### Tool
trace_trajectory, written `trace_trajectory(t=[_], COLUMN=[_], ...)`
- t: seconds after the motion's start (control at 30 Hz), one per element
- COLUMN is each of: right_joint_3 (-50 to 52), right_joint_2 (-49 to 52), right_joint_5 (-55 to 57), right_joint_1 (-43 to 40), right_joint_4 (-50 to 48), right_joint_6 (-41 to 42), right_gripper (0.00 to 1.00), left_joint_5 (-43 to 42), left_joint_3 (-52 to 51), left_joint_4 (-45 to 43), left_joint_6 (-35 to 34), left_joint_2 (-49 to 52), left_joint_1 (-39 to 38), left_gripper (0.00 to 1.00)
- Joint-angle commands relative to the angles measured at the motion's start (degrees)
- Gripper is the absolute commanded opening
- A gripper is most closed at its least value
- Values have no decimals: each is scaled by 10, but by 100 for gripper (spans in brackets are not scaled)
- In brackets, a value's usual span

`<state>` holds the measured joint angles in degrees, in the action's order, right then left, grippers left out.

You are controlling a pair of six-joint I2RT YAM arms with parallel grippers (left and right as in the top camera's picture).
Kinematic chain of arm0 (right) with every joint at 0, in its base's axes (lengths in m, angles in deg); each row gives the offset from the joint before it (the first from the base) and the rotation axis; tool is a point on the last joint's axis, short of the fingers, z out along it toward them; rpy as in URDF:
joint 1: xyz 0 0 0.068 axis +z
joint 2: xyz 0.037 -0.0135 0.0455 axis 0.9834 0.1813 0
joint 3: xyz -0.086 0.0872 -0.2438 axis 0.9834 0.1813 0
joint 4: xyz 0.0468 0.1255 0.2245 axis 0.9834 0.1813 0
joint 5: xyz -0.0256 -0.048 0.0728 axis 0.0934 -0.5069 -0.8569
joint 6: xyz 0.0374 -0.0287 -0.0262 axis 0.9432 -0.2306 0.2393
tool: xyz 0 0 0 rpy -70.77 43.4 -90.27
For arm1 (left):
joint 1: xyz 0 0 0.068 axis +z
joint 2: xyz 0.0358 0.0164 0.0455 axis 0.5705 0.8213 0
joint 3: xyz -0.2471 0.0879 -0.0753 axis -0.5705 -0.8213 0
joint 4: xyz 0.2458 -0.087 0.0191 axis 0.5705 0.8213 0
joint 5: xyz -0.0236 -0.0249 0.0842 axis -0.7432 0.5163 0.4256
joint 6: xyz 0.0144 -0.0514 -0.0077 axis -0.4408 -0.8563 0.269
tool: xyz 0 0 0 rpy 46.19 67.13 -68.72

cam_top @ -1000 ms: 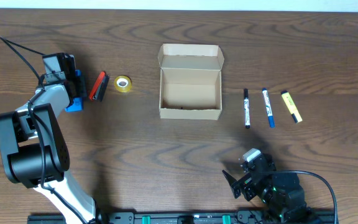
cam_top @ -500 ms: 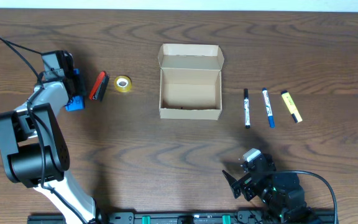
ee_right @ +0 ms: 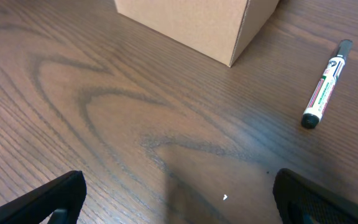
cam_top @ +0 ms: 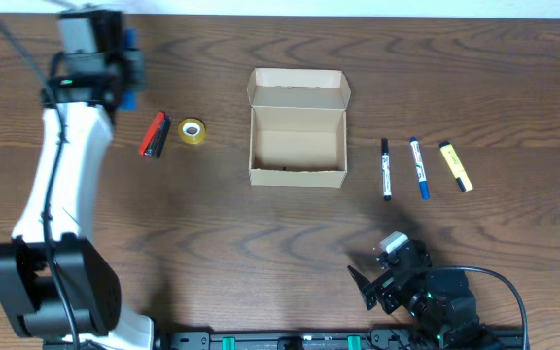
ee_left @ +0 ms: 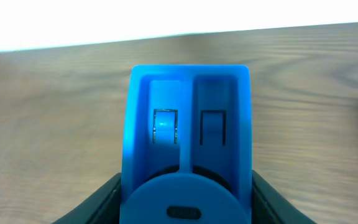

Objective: Pack container
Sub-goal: 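Lift the duster and carry it with the left gripper into the box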

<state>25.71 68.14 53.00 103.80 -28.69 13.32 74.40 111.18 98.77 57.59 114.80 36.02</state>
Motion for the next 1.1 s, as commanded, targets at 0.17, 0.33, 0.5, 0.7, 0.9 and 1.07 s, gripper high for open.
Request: trace_trajectory(t=[0.17, 0.33, 0.5, 0.7, 0.9, 1.07], right_joint_3=[5, 5, 5, 5, 5, 5], right_joint_2=[-3, -3, -3, -3, -3, -3], right_joint_5=[1, 2, 2, 1, 2, 1], right_joint_1=[6, 6, 6, 6, 6, 6], right_joint_4=[1, 1, 1, 1, 1, 1], right_joint_6=[-8, -8, -8, -8, -8, -8], right_gripper=[99, 99, 99, 99, 99, 99], left_joint_5=[-57, -57, -67, -123, -167, -193], left_joint_3=[10, 10, 9, 9, 9, 9], left_joint_4=[77, 104, 94, 94, 75, 54], left_joint_6=[109, 183, 240, 337, 438, 501], left_joint_2=[-22, -21, -8, 34, 77, 97], left_joint_1=[-174, -264, -314, -328, -327, -327], left_gripper=[23, 23, 28, 22, 22, 24])
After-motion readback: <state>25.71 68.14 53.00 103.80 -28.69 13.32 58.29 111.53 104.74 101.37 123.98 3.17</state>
